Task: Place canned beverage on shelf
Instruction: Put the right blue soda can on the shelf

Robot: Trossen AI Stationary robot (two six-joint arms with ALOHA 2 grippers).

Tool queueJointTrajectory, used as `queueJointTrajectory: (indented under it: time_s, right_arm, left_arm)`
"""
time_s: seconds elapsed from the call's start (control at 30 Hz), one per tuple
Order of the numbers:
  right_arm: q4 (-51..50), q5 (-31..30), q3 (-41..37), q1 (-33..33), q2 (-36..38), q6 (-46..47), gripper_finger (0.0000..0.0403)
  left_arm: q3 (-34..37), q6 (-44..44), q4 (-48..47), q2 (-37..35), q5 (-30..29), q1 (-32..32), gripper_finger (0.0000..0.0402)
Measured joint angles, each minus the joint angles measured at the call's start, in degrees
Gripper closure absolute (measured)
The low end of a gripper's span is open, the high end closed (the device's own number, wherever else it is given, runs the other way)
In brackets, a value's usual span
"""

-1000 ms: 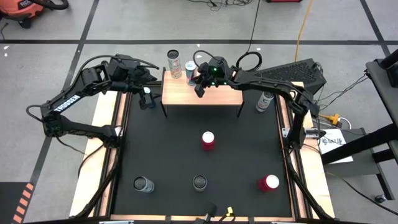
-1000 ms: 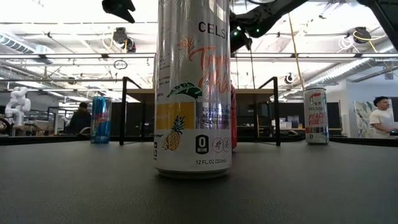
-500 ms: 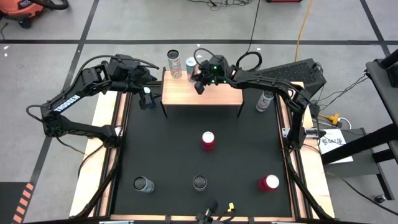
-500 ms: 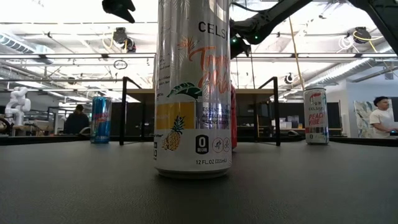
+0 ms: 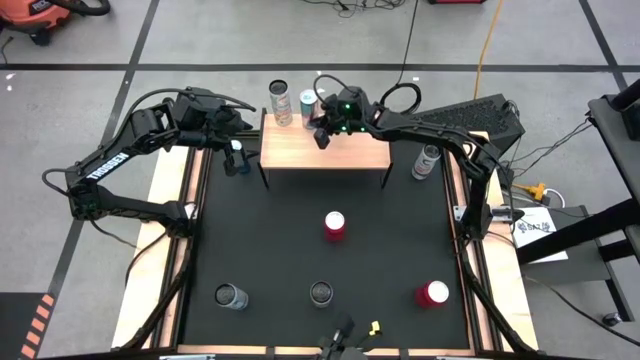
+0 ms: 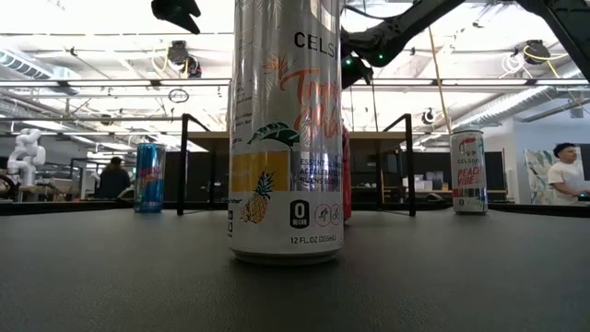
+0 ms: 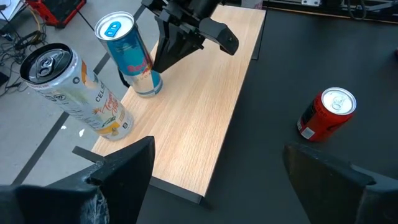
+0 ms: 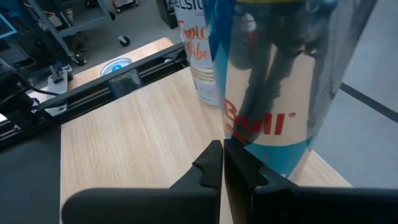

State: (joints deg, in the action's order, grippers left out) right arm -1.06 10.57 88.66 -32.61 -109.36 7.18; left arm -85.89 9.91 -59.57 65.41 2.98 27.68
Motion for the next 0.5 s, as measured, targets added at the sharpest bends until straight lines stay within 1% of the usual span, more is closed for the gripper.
queueJointTrajectory:
  time_s: [0.5]
  right_arm:
    - [0.0, 0.16, 0.0, -0.1, 0.02, 0.3, 0.0403]
  left_arm:
    - [0.0, 0.0, 0.04, 0.0, 0.0, 0.0, 0.0052]
